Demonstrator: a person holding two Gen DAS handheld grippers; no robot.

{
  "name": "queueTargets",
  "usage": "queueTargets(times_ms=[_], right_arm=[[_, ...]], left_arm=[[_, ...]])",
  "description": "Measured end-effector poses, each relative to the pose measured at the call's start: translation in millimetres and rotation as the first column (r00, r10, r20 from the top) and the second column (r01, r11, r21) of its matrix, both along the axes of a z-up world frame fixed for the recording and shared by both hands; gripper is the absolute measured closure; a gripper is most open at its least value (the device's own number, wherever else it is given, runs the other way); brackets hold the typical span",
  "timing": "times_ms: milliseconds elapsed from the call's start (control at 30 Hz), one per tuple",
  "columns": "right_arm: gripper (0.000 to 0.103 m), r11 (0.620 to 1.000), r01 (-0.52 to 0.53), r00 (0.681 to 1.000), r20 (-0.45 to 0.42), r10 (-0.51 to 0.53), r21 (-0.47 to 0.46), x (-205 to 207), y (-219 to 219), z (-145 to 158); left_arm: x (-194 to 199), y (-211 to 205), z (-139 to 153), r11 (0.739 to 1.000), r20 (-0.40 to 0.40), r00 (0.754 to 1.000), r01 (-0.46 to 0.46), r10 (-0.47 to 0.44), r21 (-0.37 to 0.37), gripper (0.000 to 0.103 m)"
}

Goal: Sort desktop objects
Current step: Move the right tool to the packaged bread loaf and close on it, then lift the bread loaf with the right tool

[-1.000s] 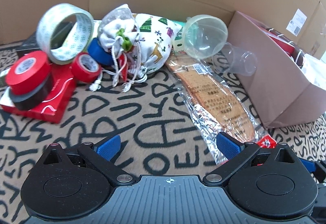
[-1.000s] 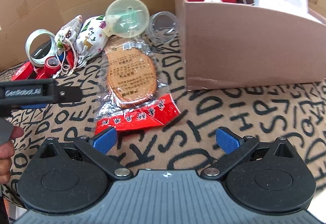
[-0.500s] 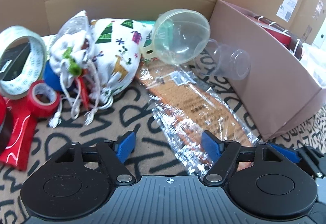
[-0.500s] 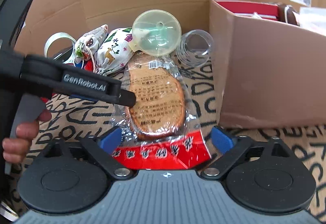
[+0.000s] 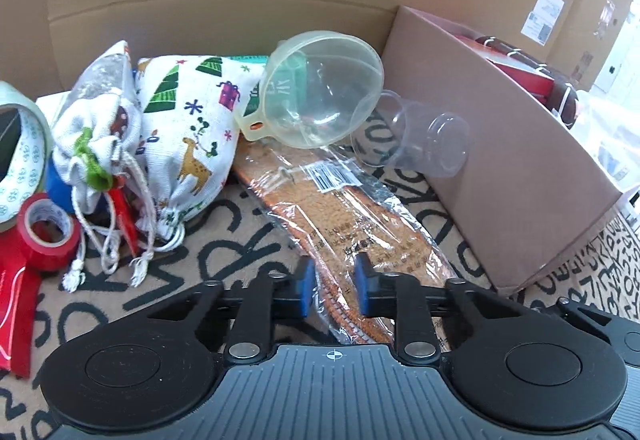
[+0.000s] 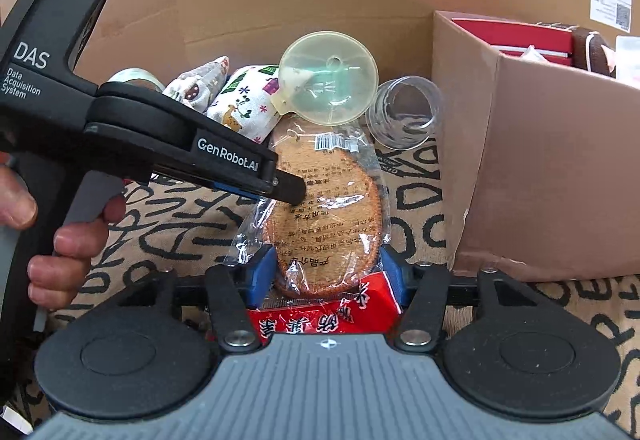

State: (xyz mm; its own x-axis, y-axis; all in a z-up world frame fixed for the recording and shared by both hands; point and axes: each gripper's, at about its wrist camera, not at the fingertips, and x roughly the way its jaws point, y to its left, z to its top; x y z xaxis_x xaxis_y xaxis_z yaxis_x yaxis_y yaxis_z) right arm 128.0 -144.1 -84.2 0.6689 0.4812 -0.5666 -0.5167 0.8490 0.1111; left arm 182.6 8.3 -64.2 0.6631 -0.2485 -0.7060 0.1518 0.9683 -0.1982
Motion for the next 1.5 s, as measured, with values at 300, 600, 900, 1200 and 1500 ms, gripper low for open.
queueTargets(times_ms=[300, 600, 900, 1200, 1500], right_arm=[[0.069, 0.995, -0.099, 0.995, -0.025, 0.099, -0.003, -42, -17, 15], [0.07, 0.986, -0.16, 0.987, -0.036, 0.159, -0.044, -85, -25, 23], [0.06, 0.995, -0.094, 0.996, -0.015, 0.093, -0.029, -91, -35, 32], [0.055, 0.996, -0.083, 0.994, -0.074, 0.083, 0.014, -74, -32, 21], [0.049, 0.994, -0.068, 0.986, -0.147, 0.079, 0.084, -57, -31, 10]], left_arm=[[-51, 7, 5, 1.0, -0.015, 1.0, -0.001, 0.001, -0.003, 0.099], [-109, 10, 6, 1.0, -0.026, 0.999, 0.02, -0.02, -0.016, 0.1], [-122, 23, 7, 0.998, -0.044, 0.999, -0.016, 0.013, -0.06, 0.058], [-88, 35, 0, 0.994, -0.057, 0.997, -0.055, 0.05, -0.094, 0.043], [-60, 25, -5, 0.998, -0.018, 1.0, -0.011, 0.01, -0.055, 0.035]])
